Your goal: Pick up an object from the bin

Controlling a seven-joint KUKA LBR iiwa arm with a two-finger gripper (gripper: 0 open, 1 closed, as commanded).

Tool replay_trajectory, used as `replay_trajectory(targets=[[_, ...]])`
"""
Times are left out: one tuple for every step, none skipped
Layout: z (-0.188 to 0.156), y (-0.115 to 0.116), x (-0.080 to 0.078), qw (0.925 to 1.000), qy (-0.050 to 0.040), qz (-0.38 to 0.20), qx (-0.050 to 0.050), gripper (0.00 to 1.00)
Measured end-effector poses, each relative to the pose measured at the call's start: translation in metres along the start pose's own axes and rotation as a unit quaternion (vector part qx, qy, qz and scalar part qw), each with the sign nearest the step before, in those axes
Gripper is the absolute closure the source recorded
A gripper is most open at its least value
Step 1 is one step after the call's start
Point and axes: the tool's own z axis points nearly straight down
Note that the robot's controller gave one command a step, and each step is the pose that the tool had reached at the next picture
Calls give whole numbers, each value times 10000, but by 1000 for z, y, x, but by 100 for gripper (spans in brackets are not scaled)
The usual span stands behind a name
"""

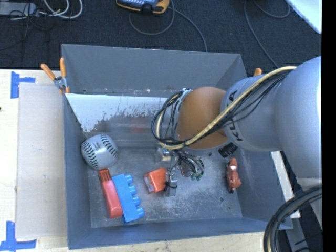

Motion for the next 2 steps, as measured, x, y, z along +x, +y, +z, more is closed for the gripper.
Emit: replay_trajectory(targets=[[-1,1,0,10000,7,6,-7,100],[-1,1,0,10000,7,8,-7,100]])
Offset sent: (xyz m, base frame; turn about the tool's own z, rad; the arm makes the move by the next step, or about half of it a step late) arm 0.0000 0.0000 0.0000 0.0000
